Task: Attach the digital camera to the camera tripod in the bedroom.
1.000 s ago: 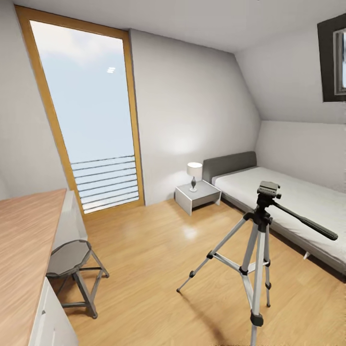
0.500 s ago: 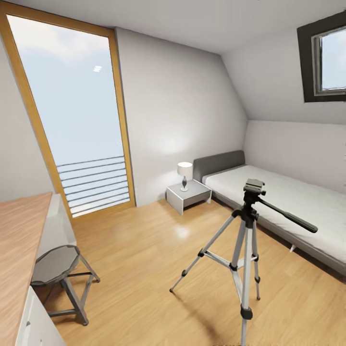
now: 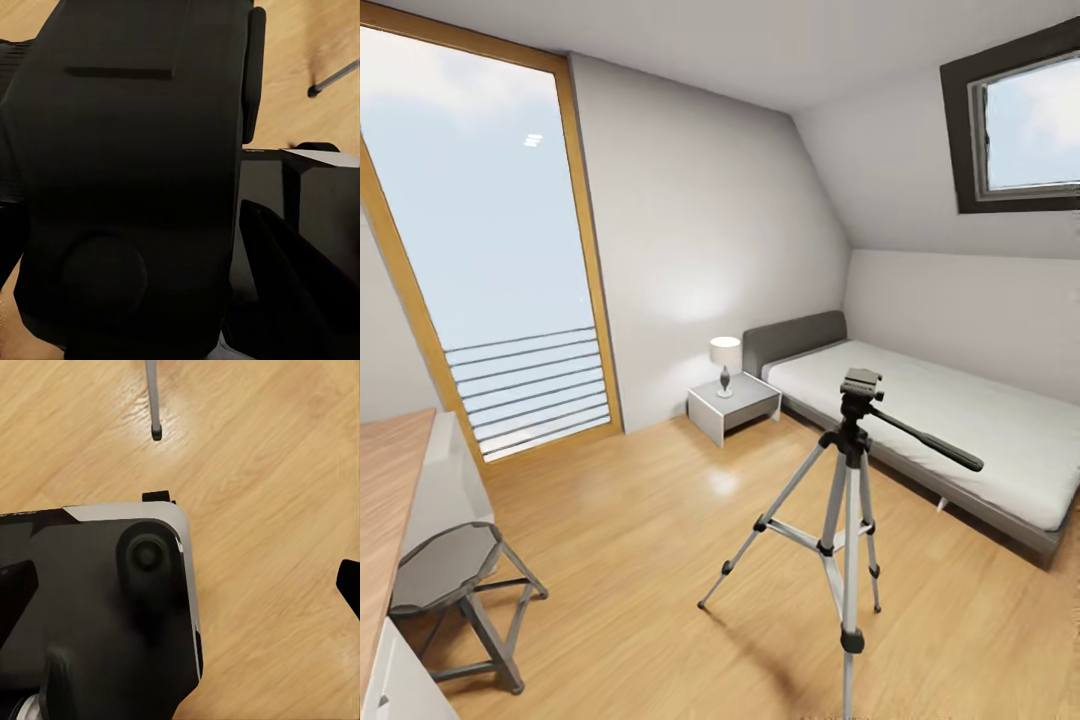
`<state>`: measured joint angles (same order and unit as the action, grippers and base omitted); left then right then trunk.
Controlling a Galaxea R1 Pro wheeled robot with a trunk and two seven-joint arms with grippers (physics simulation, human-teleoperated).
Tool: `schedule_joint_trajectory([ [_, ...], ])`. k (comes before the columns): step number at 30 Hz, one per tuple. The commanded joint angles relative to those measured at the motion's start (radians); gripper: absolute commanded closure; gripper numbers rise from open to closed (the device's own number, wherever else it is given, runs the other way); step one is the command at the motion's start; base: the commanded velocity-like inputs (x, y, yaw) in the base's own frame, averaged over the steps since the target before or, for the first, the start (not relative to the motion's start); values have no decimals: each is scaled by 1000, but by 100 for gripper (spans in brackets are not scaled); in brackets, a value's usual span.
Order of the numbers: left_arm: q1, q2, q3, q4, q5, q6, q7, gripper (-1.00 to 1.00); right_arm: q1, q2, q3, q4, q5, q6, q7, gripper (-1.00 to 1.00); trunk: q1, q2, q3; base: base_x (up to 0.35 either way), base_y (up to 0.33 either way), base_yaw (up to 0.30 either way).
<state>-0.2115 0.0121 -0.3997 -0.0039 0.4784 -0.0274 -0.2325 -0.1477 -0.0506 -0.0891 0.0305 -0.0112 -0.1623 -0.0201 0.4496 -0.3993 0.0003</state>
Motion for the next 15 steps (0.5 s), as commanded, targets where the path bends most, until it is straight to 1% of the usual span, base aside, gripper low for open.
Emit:
schedule_joint_trajectory([
  [1,0,0,-8,1,8,-3,-4,100,-1,0,-8,3,-1,-6,0,-100,0,-1,0,0,0,-155],
  [15,0,1,-8,1,8,-3,-3,100,-1,0,-8,3,-1,-6,0,-100,0,-1,0,0,0,-155],
])
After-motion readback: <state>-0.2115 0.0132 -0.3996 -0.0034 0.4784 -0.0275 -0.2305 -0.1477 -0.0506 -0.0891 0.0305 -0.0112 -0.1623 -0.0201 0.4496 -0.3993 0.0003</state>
